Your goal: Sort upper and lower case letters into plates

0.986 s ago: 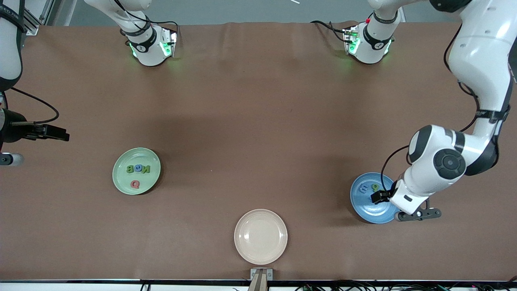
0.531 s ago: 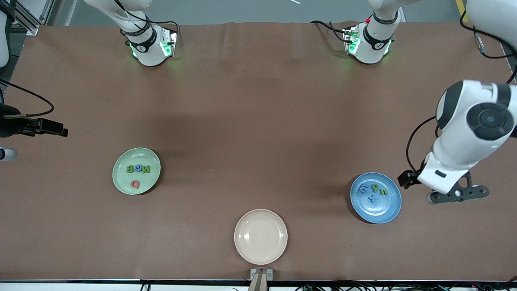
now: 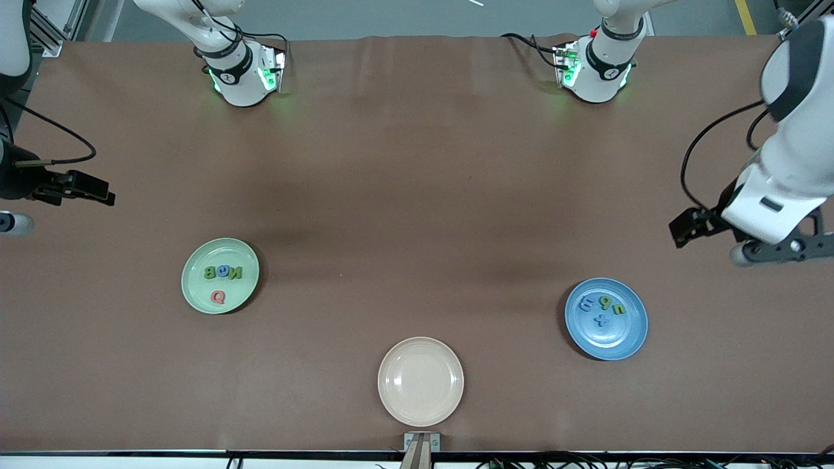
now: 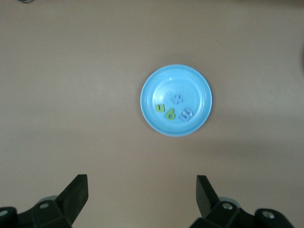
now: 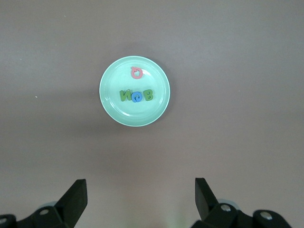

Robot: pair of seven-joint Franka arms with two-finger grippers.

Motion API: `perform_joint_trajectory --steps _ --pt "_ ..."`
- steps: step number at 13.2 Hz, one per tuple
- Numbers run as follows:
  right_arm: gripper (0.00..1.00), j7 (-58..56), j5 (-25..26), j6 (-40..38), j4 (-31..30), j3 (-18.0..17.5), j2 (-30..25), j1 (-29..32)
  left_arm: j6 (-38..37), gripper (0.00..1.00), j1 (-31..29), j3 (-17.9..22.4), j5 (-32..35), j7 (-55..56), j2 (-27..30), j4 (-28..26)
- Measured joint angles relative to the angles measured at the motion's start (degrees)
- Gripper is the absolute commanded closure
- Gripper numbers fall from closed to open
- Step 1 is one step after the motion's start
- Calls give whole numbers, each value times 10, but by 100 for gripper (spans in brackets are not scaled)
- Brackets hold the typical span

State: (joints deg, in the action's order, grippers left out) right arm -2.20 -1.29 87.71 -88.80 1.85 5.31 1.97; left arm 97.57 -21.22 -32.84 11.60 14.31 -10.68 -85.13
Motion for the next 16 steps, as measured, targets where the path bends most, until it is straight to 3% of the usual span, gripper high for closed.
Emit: perform_joint_trajectory --steps 2,3,6,11,16 --pt "0 0 0 4 -25 2 -27 -1 -27 0 -8 16 -42 -48 35 0" --pt "0 0 0 4 -32 2 -37 -2 -47 0 6 44 -57 -66 53 -1" --pt "0 0 0 4 -43 2 -59 -3 -95 0 99 153 -87 -78 95 -7" --pt "0 -2 0 12 -52 3 -72 -3 -101 0 214 261 -114 -78 138 -53" --pt "0 -5 1 17 -54 2 -81 -4 -101 0 227 266 -118 -78 157 -83"
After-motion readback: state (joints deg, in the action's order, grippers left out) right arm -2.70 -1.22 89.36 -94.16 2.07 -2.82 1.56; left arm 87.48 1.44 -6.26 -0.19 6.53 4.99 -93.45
